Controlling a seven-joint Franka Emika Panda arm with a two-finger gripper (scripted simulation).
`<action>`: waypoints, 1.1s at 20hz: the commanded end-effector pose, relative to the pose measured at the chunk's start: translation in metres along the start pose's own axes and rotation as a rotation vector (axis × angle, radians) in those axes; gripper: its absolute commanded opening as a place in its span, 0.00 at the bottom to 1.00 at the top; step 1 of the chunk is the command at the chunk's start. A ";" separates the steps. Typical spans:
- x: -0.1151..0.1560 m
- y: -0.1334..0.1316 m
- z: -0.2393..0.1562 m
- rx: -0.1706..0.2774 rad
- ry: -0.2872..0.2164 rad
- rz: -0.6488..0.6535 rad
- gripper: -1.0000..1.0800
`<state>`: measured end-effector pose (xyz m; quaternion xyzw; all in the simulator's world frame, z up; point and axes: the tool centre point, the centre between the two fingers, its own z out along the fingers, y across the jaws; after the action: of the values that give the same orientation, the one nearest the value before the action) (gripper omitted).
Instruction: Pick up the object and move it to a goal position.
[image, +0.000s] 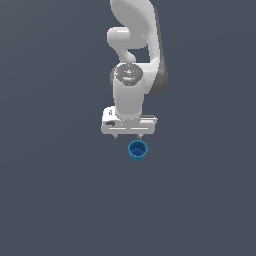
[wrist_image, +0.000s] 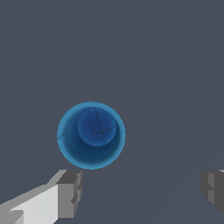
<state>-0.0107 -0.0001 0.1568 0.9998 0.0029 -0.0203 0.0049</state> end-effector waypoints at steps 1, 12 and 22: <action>0.000 0.000 0.000 0.000 0.000 0.000 0.62; -0.002 -0.010 0.003 0.019 -0.008 -0.010 0.62; -0.009 -0.006 0.018 0.097 -0.072 0.148 0.62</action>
<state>-0.0184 0.0072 0.1421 0.9967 -0.0551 -0.0489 -0.0341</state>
